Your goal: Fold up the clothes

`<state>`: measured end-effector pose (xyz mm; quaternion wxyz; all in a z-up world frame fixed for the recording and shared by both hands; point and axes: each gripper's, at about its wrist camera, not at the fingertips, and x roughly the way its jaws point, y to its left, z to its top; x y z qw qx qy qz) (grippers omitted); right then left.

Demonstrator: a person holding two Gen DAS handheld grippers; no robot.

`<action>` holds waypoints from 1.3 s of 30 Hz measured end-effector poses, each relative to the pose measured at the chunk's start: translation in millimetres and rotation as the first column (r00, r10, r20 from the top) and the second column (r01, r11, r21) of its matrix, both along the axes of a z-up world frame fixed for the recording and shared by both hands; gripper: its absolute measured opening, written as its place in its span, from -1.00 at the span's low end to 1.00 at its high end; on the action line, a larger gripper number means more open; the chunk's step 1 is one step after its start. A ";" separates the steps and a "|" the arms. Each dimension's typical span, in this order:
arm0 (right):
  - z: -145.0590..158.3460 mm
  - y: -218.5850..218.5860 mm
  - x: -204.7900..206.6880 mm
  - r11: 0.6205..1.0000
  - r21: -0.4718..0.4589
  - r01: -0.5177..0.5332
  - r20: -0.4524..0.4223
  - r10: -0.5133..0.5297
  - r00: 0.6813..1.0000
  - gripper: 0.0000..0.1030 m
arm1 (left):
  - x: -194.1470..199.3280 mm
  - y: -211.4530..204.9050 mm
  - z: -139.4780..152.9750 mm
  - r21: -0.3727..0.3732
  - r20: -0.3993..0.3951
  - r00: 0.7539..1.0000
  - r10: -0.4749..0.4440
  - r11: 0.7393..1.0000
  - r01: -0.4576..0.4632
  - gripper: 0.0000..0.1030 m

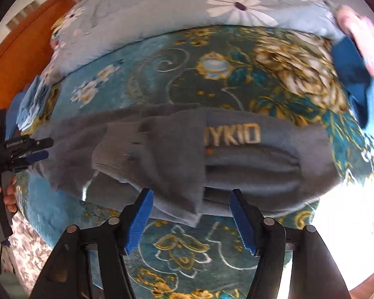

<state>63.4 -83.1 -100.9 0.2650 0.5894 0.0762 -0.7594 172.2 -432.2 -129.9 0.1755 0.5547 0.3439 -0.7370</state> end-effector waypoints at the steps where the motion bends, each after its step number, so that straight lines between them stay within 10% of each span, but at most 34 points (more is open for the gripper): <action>1: -2.0 -18.3 4.1 0.999 -0.002 -0.050 -0.016 0.050 0.999 0.30 | 2.1 -3.3 0.4 0.000 0.000 1.000 0.004 1.000 -0.004 0.09; 8: -29.0 -111.4 50.5 0.913 0.177 -0.368 -0.157 0.395 0.905 0.30 | 17.5 -28.2 -0.9 -0.009 0.012 1.000 0.014 1.000 -0.014 0.10; 14: -50.1 -129.2 51.8 0.855 0.305 -0.420 -0.158 0.481 0.863 0.02 | 29.9 -40.2 -8.9 0.002 0.034 0.999 0.035 0.999 -0.035 0.10; 16: -49.3 -124.3 44.5 0.875 0.274 -0.400 -0.128 0.446 0.886 -0.38 | 32.2 -42.0 -10.5 0.003 0.041 0.998 0.040 0.999 -0.041 0.10; 22: -24.8 -79.3 13.2 0.964 0.083 -0.251 -0.069 0.257 0.964 -0.77 | 31.3 -42.6 -9.7 -0.001 0.047 0.998 0.031 1.000 -0.031 0.10; 27: 5.7 -1.7 -19.3 1.000 0.012 -0.002 -0.134 0.003 0.991 -0.82 | 27.3 -38.9 -8.0 -0.012 0.046 0.999 0.026 1.000 -0.026 0.10; 31: 7.3 69.0 -42.5 0.970 -0.054 0.237 -0.129 -0.242 0.962 -0.83 | 23.4 -33.9 -8.4 -0.024 0.051 0.998 0.030 0.999 -0.029 0.10; 35: -10.9 139.3 -52.2 0.862 -0.154 0.484 -0.025 -0.493 0.870 -0.84 | 18.4 -26.6 -12.7 -0.028 0.066 0.997 0.026 0.999 -0.024 0.10; 39: -48.5 170.6 -46.3 0.804 -0.143 0.576 0.091 -0.569 0.817 -0.84 | 14.5 -19.2 -15.6 -0.040 0.083 0.996 0.017 0.999 -0.014 0.10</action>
